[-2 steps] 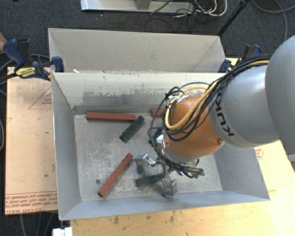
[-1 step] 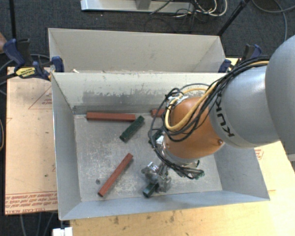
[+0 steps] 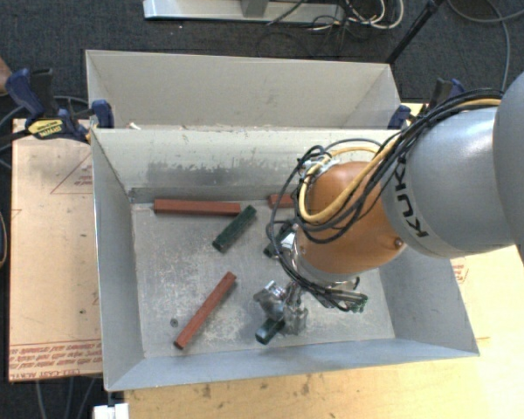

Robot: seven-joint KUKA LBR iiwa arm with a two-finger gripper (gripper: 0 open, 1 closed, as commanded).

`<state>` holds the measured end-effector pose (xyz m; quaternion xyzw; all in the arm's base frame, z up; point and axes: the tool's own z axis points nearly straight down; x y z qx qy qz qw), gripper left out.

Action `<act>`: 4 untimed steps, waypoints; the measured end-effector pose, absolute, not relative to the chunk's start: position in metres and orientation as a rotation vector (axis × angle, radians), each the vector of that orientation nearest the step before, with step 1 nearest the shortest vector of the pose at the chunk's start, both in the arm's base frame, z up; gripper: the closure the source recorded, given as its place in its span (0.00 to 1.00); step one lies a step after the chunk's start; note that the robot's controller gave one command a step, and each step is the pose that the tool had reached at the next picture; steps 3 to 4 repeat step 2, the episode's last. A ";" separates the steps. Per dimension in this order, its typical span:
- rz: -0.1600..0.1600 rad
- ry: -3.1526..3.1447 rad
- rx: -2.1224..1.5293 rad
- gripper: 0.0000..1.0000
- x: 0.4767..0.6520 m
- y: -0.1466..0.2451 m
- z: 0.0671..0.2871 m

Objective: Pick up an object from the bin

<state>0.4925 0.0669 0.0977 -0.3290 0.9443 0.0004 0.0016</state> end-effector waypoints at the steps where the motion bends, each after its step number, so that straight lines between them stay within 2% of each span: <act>1: 0.000 2.962 -1.031 1.00 0.494 0.068 0.140; 4: 0.002 2.965 -1.032 1.00 0.494 0.069 0.143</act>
Offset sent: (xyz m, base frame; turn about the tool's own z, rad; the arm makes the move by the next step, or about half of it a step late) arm 0.0002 0.0000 0.0400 0.0000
